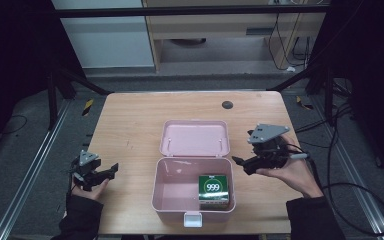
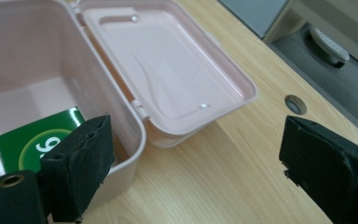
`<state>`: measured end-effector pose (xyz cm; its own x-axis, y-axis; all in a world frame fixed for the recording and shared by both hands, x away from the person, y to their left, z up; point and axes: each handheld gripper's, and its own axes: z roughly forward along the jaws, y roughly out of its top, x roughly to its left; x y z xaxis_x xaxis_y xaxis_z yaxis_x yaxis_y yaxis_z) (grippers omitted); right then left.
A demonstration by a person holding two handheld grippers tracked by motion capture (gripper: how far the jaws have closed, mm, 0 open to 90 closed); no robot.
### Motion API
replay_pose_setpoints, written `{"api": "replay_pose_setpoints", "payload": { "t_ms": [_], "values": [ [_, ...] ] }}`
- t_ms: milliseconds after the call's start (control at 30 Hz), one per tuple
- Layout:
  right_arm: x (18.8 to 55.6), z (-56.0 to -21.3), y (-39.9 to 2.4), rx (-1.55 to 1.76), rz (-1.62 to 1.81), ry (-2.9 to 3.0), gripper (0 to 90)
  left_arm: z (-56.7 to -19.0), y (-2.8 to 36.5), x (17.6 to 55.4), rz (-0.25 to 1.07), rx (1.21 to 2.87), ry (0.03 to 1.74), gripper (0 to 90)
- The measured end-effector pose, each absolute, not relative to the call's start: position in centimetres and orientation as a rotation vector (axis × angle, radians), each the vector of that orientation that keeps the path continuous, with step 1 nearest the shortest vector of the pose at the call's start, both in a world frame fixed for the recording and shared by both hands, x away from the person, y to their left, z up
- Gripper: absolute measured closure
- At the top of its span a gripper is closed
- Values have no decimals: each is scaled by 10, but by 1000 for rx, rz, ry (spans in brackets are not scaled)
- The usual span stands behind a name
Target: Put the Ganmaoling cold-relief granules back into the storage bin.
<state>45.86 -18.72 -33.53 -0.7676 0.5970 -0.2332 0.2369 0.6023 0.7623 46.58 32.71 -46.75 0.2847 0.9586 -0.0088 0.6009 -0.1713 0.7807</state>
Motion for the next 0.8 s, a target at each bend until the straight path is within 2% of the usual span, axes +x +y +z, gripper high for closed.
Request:
{"api": "replay_pose_setpoints", "payload": {
  "t_ms": [367, 800],
  "values": [
    [457, -379, -223, 942, 1136, 2184, 75, -468, 326, 466, 662, 1876, 1400, 276],
    [470, -443, -255, 1235, 984, 2009, 76, -473, 324, 466, 644, 1907, 1397, 306]
  ]
}}
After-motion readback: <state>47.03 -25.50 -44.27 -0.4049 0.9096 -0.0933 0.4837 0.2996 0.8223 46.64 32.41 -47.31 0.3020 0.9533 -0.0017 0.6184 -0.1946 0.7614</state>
